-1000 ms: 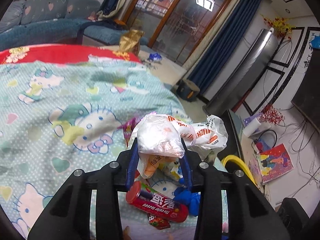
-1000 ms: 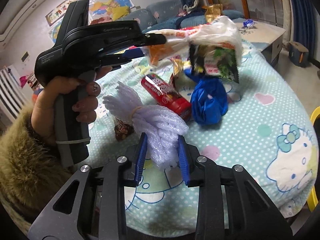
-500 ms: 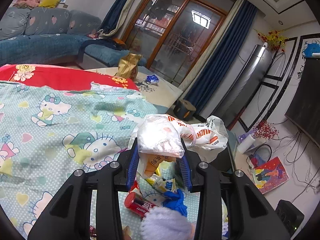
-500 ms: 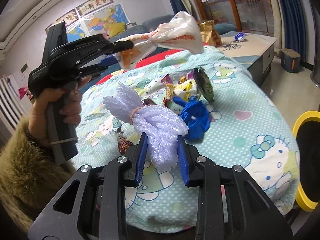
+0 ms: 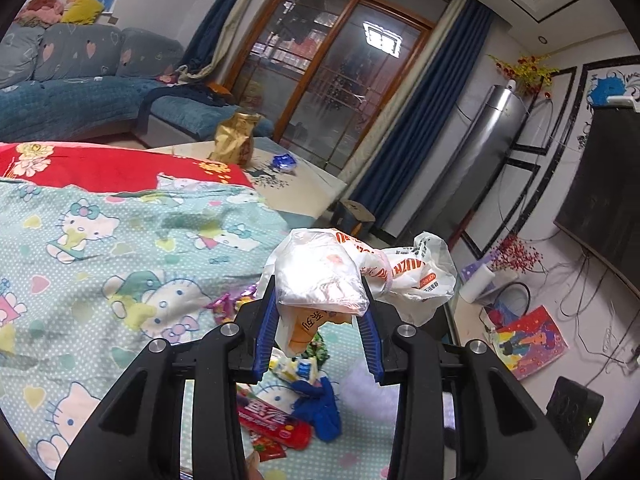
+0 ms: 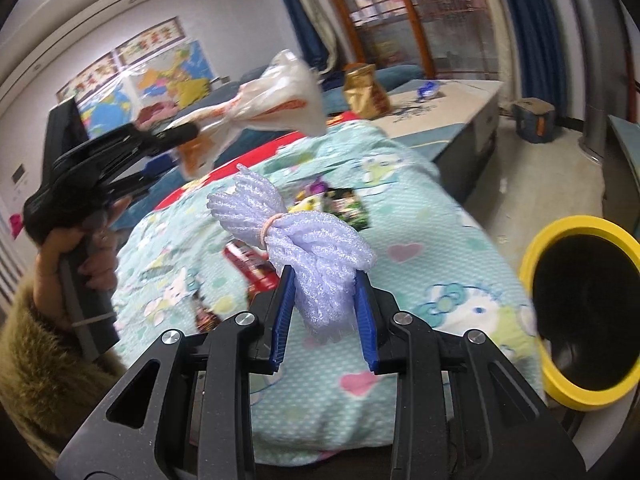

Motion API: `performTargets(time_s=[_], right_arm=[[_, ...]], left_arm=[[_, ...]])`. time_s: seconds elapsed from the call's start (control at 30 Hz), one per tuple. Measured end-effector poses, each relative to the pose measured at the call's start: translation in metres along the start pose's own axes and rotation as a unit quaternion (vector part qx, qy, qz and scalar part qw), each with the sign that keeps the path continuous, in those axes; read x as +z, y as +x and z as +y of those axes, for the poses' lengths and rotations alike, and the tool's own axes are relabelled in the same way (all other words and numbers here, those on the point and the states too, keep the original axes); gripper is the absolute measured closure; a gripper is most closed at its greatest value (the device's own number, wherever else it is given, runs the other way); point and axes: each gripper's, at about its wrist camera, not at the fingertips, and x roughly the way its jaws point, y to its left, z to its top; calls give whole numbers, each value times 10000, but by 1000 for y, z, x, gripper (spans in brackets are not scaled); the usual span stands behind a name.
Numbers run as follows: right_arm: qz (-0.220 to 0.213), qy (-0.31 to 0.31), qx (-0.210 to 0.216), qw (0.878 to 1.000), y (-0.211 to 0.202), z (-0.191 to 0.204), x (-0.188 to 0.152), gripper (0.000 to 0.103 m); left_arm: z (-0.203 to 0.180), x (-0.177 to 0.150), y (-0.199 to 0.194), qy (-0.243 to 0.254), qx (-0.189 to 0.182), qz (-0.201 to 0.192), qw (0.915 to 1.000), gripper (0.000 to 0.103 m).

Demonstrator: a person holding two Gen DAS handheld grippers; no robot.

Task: Collect trash
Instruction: 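Carry the white plastic bag and lilac mesh net over the yellow bin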

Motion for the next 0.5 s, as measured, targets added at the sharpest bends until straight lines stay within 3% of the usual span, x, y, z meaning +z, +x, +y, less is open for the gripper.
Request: performTargets(time_s=[0.5], right_arm=[[-349,540,-940,9935,-30,-61,9,80]], left_arm=[[-43,-12,15,314,-386,195,9986,68]])
